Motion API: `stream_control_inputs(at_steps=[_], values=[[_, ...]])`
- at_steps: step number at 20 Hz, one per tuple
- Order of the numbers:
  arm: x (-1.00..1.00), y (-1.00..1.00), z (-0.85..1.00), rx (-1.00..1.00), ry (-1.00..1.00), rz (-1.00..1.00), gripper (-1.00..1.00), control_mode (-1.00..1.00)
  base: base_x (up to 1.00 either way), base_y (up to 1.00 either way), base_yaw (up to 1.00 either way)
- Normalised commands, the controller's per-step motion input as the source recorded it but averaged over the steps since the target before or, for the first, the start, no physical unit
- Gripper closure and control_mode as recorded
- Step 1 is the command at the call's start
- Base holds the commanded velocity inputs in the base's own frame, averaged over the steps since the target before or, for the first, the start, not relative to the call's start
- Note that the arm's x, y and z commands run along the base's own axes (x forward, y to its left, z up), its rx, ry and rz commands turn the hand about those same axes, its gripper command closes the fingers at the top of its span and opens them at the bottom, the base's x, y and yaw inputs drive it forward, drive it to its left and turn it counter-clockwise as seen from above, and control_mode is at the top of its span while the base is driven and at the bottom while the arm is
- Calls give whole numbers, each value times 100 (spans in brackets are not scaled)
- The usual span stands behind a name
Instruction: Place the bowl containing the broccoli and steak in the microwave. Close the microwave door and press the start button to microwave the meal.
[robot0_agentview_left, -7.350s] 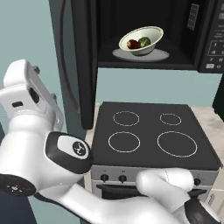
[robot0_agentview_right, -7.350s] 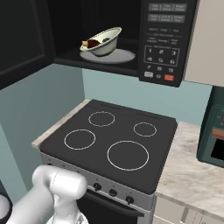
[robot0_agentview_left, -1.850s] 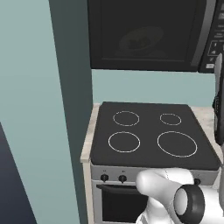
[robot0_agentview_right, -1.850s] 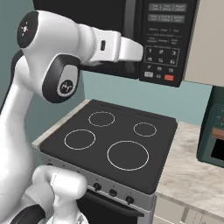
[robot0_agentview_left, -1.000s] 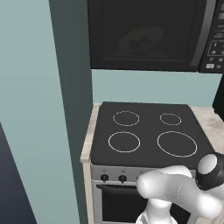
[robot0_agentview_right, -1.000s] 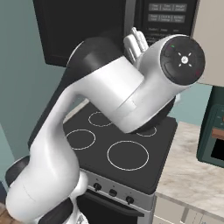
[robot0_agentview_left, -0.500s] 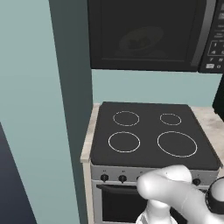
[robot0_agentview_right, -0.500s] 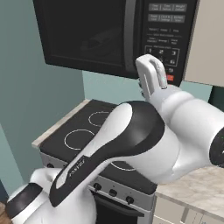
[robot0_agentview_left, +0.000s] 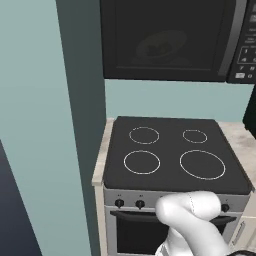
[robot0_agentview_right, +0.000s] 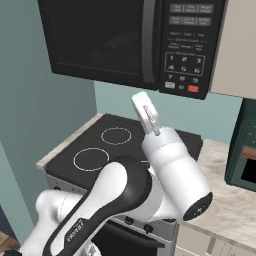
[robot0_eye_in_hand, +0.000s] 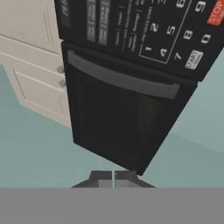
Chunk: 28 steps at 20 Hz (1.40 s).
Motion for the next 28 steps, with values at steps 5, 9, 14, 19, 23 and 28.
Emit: stream_control_inputs(at_steps=[5, 9, 14, 19, 23, 28], values=[[22, 3, 16, 0, -1, -16, 100, -100, 0, 0, 0], [26, 0, 29, 0, 4, -15, 100, -100, 0, 0, 0], [28, -2, 5, 0, 11, -9, 100, -100, 0, 0, 0], [21, -23, -2, 0, 12, -1, 100, -100, 0, 0, 0], [20, -28, 0, 2, 12, 0, 100, -100, 0, 0, 0], [29, -13, -18, 5, 7, 0, 100, -100, 0, 0, 0]])
